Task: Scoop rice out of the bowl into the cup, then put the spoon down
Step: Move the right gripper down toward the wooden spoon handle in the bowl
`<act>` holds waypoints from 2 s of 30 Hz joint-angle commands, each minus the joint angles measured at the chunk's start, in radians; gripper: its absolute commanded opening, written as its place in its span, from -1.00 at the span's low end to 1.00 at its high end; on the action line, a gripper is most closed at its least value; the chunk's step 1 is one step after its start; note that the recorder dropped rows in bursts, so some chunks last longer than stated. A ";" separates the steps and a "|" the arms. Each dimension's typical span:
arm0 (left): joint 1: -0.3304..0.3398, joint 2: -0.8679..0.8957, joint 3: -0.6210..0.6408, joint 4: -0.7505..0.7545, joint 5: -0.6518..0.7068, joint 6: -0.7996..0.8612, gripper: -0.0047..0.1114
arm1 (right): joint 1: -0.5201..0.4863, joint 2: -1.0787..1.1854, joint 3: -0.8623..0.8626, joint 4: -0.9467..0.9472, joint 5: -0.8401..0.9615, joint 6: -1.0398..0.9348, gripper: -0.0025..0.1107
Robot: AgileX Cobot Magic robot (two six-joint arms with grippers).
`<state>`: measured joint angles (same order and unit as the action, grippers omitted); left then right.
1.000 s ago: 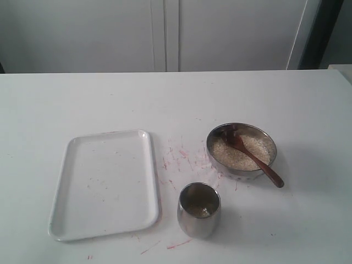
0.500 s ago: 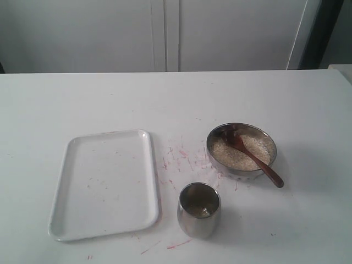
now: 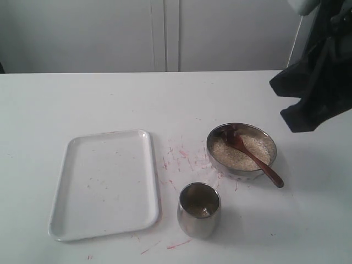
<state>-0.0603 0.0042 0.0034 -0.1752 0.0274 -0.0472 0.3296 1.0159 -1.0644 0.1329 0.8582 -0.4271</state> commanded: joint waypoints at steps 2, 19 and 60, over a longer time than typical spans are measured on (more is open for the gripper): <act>-0.002 -0.004 -0.003 -0.009 -0.004 -0.002 -0.67 | 0.001 0.062 -0.054 -0.021 0.129 0.014 -0.96; -0.002 -0.004 -0.003 -0.009 -0.004 -0.002 -0.67 | 0.001 0.246 -0.061 0.014 0.351 0.184 -0.95; -0.002 -0.004 -0.003 -0.009 -0.004 -0.002 -0.67 | -0.001 0.585 0.030 -0.369 0.112 0.484 -0.18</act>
<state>-0.0603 0.0042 0.0034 -0.1752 0.0274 -0.0472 0.3296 1.5983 -1.0377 -0.2171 0.9857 0.0381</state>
